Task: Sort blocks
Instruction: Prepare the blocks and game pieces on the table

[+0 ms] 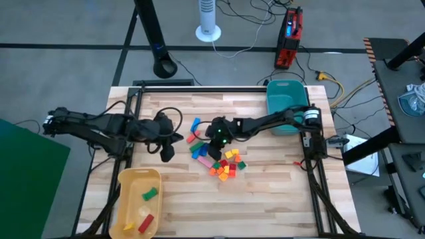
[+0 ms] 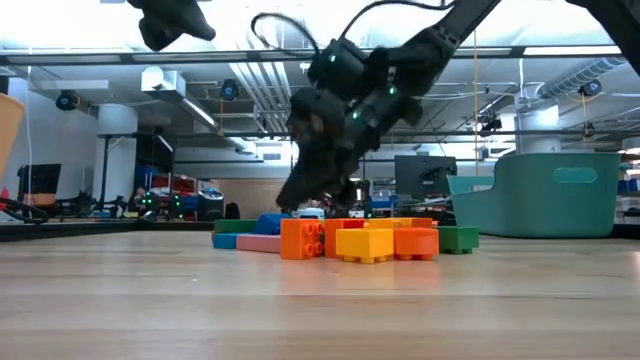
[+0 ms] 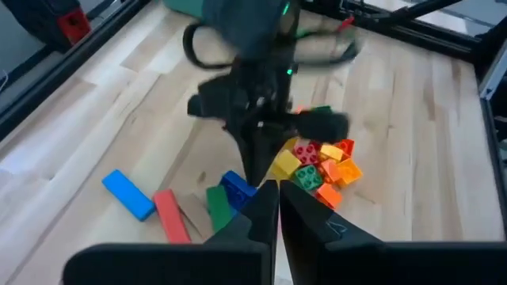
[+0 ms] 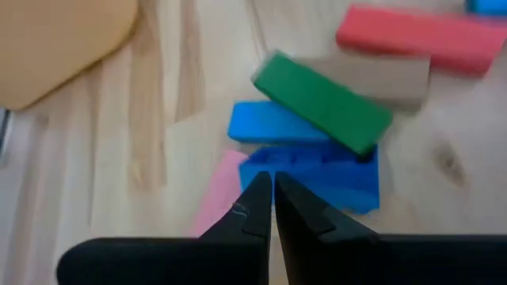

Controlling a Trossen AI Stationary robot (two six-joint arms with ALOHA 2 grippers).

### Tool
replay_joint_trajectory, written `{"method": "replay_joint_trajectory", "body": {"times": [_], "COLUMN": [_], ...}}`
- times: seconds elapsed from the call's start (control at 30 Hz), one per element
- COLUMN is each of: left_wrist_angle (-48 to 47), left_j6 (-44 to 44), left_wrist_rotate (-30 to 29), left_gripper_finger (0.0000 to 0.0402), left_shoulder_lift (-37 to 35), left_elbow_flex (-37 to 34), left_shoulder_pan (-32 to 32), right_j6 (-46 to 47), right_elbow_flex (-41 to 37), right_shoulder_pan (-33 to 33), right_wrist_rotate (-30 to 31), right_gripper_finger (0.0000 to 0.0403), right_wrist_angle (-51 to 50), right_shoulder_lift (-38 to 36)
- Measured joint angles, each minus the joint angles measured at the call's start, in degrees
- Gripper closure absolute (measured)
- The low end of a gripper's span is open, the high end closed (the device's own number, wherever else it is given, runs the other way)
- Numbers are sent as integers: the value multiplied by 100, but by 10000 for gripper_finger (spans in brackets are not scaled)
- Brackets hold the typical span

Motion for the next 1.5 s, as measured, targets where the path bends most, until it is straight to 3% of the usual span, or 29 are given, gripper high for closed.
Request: {"method": "replay_joint_trajectory", "body": {"times": [0.27, 0.67, 0.87, 1.2, 1.37, 1.5], "left_wrist_angle": [142, 110, 109, 91, 87, 61], "left_j6": [-6, 74, 122, 147, 149, 200], "left_wrist_rotate": [-330, -406, -462, -458, -457, -455], "left_gripper_finger": [401, 401, 402, 402, 402, 402], "left_shoulder_lift": [-15, -24, -38, -42, -42, -28], "left_elbow_flex": [7, 7, 7, 7, 7, 7], "left_shoulder_pan": [4, 20, 20, 31, 31, 31], "right_j6": [-1, -95, -792, -1695, -1706, -1573], "right_elbow_flex": [376, 1509, 1627, 1504, 1168, 754], "right_shoulder_pan": [-107, -775, -811, -153, -76, -62], "right_wrist_rotate": [7, 122, -115, -95, 16, 13], "right_gripper_finger": [393, 393, 393, 392, 392, 392], "right_wrist_angle": [93, -167, -1311, -3632, -3963, -3422], "right_shoulder_lift": [550, 1132, 700, 107, -157, -241]}}
